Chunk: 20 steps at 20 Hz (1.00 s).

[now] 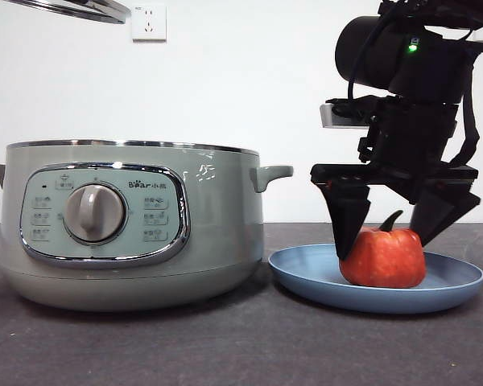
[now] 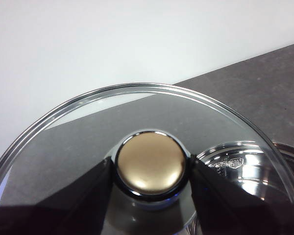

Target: Take the pumpkin out from the steamer,put the pumpkin in the blue plate,close the lid

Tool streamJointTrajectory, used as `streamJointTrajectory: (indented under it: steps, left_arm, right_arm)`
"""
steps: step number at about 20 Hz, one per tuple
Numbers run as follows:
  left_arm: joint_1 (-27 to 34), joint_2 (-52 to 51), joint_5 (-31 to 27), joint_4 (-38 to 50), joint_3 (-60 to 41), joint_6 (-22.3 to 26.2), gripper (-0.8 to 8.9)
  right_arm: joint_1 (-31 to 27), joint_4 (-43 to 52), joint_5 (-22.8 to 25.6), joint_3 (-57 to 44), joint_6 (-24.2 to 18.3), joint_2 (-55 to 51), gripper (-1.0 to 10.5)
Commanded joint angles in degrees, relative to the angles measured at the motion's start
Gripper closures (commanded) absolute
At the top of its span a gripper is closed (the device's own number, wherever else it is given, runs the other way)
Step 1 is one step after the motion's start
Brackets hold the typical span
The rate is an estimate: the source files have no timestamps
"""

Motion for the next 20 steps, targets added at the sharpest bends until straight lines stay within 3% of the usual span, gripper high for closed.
streamJointTrajectory:
  steps: [1, 5, 9, 20]
  left_arm:
    - [0.00, -0.74, -0.20, 2.08, 0.61, 0.55, 8.26]
    - [0.00, -0.74, 0.79, 1.55, 0.63, 0.17, 8.27]
    - [0.00, 0.11, 8.85, 1.18, 0.61, -2.69, 8.27]
    - [-0.11, 15.23, 21.94, 0.59, 0.61, -2.93, 8.27]
  right_arm:
    - [-0.09, -0.35, -0.02, -0.52, -0.20, 0.61, 3.4]
    - [-0.07, -0.37, -0.11, -0.39, -0.17, -0.87, 3.5]
    - [0.04, -0.81, -0.39, -0.39, -0.13, -8.00, 3.5]
    - [0.02, -0.96, -0.02, -0.37, -0.13, -33.35, 3.5]
